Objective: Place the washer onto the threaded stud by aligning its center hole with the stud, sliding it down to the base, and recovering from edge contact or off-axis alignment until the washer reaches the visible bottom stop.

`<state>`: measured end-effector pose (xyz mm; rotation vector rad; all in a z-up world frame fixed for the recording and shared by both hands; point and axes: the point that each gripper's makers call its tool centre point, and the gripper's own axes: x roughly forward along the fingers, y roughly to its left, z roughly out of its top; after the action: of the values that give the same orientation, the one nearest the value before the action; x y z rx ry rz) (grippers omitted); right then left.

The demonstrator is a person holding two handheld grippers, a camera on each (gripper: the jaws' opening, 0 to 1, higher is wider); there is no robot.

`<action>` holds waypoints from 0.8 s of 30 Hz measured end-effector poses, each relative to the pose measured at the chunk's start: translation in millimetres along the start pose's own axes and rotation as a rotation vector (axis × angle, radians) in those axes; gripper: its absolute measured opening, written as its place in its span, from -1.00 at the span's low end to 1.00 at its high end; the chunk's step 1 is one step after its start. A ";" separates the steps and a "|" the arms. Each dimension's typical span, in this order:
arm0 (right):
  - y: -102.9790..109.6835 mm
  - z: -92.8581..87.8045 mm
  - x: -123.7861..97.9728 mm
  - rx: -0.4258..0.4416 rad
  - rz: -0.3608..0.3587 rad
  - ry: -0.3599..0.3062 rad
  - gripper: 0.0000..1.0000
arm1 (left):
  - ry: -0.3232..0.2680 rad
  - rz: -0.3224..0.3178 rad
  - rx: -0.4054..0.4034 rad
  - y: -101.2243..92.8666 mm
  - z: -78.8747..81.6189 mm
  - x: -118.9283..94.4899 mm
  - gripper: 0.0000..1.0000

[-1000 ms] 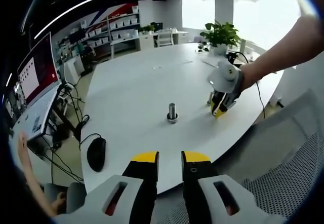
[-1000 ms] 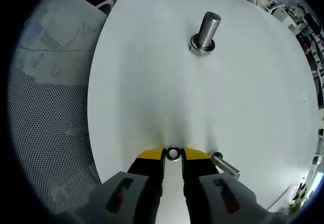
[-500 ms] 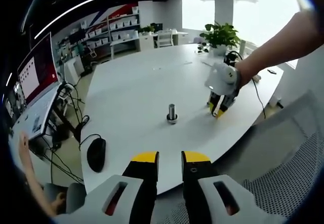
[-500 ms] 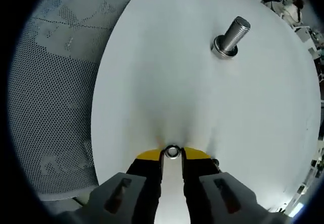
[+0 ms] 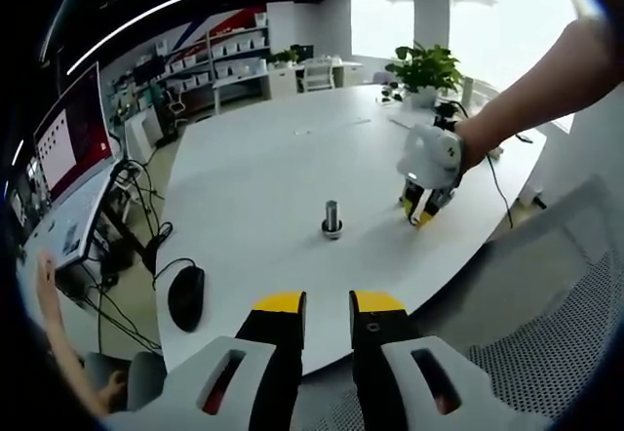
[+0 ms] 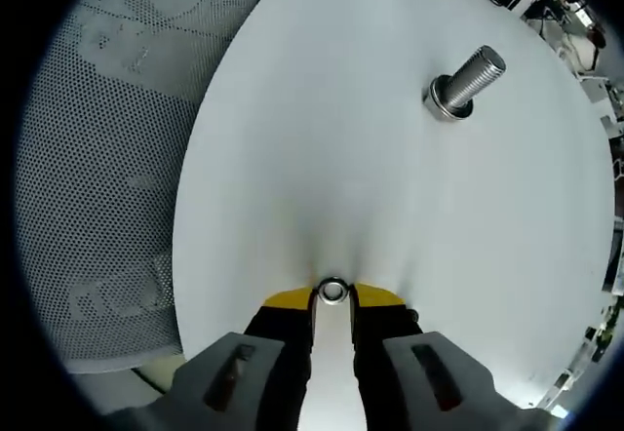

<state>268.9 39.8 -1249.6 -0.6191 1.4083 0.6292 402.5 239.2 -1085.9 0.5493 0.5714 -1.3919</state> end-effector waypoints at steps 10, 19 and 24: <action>-1.6 -1.9 -2.8 0.119 -0.043 -0.003 -0.71 | 0.005 -0.002 0.007 -2.7 0.4 0.3 -0.69; -3.5 0.7 -0.4 0.218 -0.049 -0.059 -0.71 | 0.005 0.001 0.006 0.4 -1.2 1.0 -0.69; -5.5 1.6 1.6 0.297 -0.073 -0.142 -0.72 | 0.005 0.000 0.011 -2.1 0.1 -0.6 -0.70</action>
<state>274.1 37.2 -1250.9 -0.3804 1.3076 0.3880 400.3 239.4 -1085.5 0.5621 0.5683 -1.3945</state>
